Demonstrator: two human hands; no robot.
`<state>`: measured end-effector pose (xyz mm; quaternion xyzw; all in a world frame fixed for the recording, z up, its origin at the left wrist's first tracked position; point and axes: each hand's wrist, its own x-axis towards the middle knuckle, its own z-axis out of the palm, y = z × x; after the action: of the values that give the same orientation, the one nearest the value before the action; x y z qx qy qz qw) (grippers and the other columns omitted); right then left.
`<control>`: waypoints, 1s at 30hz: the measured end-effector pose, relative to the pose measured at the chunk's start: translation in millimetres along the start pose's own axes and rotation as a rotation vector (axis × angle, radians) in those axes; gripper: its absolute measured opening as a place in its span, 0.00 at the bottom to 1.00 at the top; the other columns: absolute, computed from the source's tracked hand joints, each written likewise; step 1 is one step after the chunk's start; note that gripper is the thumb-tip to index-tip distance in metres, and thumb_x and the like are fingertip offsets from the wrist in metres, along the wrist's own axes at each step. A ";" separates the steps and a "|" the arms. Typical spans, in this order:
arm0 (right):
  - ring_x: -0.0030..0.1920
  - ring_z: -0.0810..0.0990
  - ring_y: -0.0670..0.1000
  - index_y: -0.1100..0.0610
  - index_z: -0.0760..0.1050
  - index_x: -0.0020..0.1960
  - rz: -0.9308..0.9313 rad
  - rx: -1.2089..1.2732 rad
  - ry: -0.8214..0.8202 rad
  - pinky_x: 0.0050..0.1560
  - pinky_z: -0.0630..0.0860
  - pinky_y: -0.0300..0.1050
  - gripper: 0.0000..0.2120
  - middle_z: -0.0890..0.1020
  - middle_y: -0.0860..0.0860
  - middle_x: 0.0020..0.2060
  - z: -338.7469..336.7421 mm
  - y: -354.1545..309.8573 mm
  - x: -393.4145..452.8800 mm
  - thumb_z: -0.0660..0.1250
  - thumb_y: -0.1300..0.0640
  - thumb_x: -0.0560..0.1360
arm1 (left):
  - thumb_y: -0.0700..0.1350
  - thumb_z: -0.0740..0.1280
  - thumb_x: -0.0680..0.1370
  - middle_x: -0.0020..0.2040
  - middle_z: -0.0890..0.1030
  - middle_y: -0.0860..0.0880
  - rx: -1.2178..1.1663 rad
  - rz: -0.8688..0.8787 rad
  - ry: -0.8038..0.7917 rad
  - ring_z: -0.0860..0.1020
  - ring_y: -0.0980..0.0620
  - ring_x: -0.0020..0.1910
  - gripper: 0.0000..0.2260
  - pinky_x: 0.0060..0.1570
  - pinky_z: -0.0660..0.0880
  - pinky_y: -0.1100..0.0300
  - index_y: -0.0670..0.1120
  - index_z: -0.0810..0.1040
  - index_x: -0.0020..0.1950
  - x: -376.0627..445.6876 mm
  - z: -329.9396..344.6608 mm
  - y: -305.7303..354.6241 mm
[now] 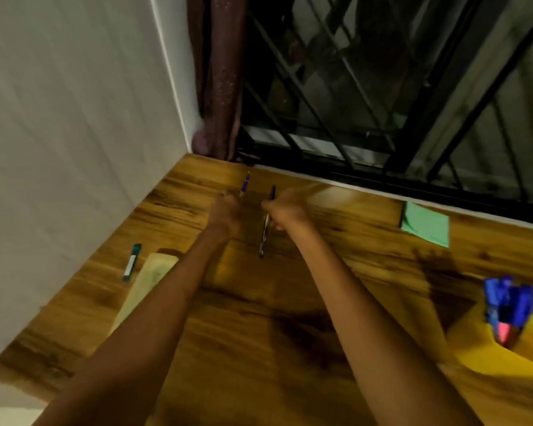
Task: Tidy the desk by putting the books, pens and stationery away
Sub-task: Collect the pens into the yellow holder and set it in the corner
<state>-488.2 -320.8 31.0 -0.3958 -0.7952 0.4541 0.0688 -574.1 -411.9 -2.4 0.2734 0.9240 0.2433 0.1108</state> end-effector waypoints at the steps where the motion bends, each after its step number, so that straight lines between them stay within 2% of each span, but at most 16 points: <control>1: 0.31 0.78 0.49 0.57 0.72 0.35 -0.004 -0.003 0.016 0.33 0.77 0.43 0.11 0.80 0.55 0.36 -21.9 1.1 -5.2 0.67 0.56 0.75 | 0.38 0.65 0.75 0.58 0.75 0.35 -0.078 0.023 -0.027 0.74 0.36 0.59 0.12 0.59 0.72 0.47 0.35 0.75 0.57 -3.1 2.7 12.9; 3: 0.31 0.80 0.49 0.60 0.76 0.44 0.001 -0.006 0.065 0.27 0.75 0.39 0.05 0.82 0.56 0.38 -70.3 0.0 -23.5 0.67 0.59 0.74 | 0.38 0.68 0.70 0.52 0.78 0.35 -0.235 0.090 -0.086 0.78 0.37 0.53 0.06 0.53 0.75 0.46 0.40 0.75 0.46 -20.5 2.6 45.5; 4: 0.32 0.81 0.50 0.61 0.77 0.46 -0.003 0.005 0.105 0.27 0.77 0.40 0.05 0.83 0.57 0.39 -100.1 5.0 -37.2 0.67 0.59 0.74 | 0.38 0.68 0.70 0.48 0.79 0.35 -0.296 0.157 -0.135 0.79 0.38 0.50 0.04 0.49 0.76 0.47 0.43 0.74 0.41 -35.9 2.7 72.4; 5: 0.33 0.83 0.52 0.61 0.78 0.44 -0.016 0.028 0.130 0.30 0.80 0.43 0.05 0.83 0.57 0.38 -114.3 1.9 -40.4 0.68 0.59 0.72 | 0.35 0.68 0.71 0.44 0.79 0.36 -0.351 0.195 -0.175 0.79 0.38 0.47 0.06 0.45 0.76 0.47 0.45 0.73 0.39 -43.0 -2.6 87.3; 7: 0.35 0.84 0.56 0.60 0.77 0.37 -0.038 0.075 0.252 0.40 0.83 0.52 0.05 0.84 0.58 0.34 -152.6 8.4 -60.5 0.69 0.57 0.66 | 0.31 0.66 0.73 0.41 0.77 0.38 -0.492 0.259 -0.226 0.80 0.38 0.43 0.11 0.41 0.77 0.48 0.45 0.70 0.40 -69.6 -10.5 132.3; 9: 0.37 0.84 0.59 0.59 0.78 0.35 -0.051 0.089 0.391 0.45 0.82 0.58 0.09 0.83 0.58 0.32 -194.8 26.0 -84.9 0.68 0.53 0.59 | 0.31 0.67 0.73 0.41 0.78 0.39 -0.562 0.353 -0.220 0.82 0.39 0.43 0.12 0.44 0.81 0.47 0.47 0.69 0.41 -97.9 -9.7 176.6; 12: 0.39 0.84 0.59 0.59 0.80 0.39 -0.022 0.048 0.527 0.46 0.82 0.57 0.20 0.84 0.58 0.35 -246.2 54.7 -118.2 0.66 0.47 0.53 | 0.33 0.70 0.71 0.42 0.82 0.39 -0.545 0.472 -0.187 0.83 0.42 0.42 0.10 0.45 0.81 0.48 0.46 0.73 0.43 -139.7 -0.8 231.8; 15: 0.40 0.84 0.57 0.59 0.80 0.39 0.034 0.000 0.626 0.47 0.82 0.53 0.15 0.84 0.57 0.36 -278.4 78.0 -143.5 0.67 0.50 0.57 | 0.34 0.72 0.68 0.43 0.83 0.38 -0.496 0.505 -0.188 0.83 0.43 0.42 0.08 0.44 0.80 0.47 0.39 0.78 0.46 -171.2 21.5 266.5; 18: 0.33 0.84 0.53 0.59 0.80 0.38 0.075 -0.037 0.594 0.47 0.82 0.53 0.06 0.83 0.55 0.29 -296.4 98.9 -161.3 0.70 0.58 0.63 | 0.36 0.72 0.69 0.45 0.84 0.40 -0.398 0.532 -0.184 0.82 0.43 0.46 0.09 0.47 0.79 0.48 0.38 0.79 0.48 -194.2 45.4 284.0; 20: 0.29 0.83 0.51 0.60 0.80 0.39 0.115 -0.077 0.531 0.46 0.83 0.52 0.04 0.83 0.54 0.27 -301.8 112.7 -169.2 0.72 0.60 0.66 | 0.36 0.72 0.69 0.46 0.84 0.41 -0.361 0.537 -0.207 0.82 0.45 0.47 0.10 0.48 0.79 0.49 0.39 0.80 0.49 -205.8 56.4 288.4; 22: 0.29 0.84 0.51 0.61 0.80 0.38 0.153 -0.118 0.502 0.46 0.83 0.52 0.03 0.82 0.54 0.26 -300.7 130.3 -168.8 0.72 0.61 0.66 | 0.37 0.73 0.69 0.48 0.83 0.41 -0.302 0.526 -0.226 0.82 0.45 0.48 0.10 0.49 0.80 0.50 0.40 0.80 0.50 -213.6 67.9 288.8; 24: 0.31 0.84 0.54 0.61 0.79 0.37 0.196 -0.161 0.450 0.45 0.83 0.54 0.03 0.82 0.55 0.24 -293.8 148.6 -164.7 0.72 0.63 0.65 | 0.42 0.75 0.68 0.48 0.83 0.43 -0.202 0.494 -0.230 0.81 0.46 0.48 0.11 0.48 0.80 0.49 0.43 0.80 0.49 -217.2 80.8 284.5; 27: 0.33 0.81 0.57 0.61 0.74 0.33 0.273 -0.137 0.262 0.46 0.82 0.58 0.11 0.79 0.58 0.28 -282.5 169.7 -162.9 0.76 0.66 0.63 | 0.57 0.76 0.65 0.48 0.82 0.50 -0.067 0.436 -0.164 0.80 0.50 0.48 0.18 0.47 0.79 0.51 0.50 0.80 0.50 -217.2 92.6 272.6; 30: 0.40 0.79 0.56 0.61 0.76 0.38 0.251 -0.199 0.247 0.44 0.77 0.50 0.14 0.79 0.60 0.37 -283.2 169.1 -160.6 0.80 0.61 0.60 | 0.62 0.74 0.64 0.45 0.82 0.54 -0.158 0.367 -0.100 0.80 0.54 0.45 0.17 0.45 0.79 0.54 0.53 0.79 0.45 -213.2 83.5 255.8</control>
<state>-150.8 -196.4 103.4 -0.5492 -0.7662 0.3263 0.0691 -254.4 -311.4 71.8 0.4395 0.8301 0.3171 0.1312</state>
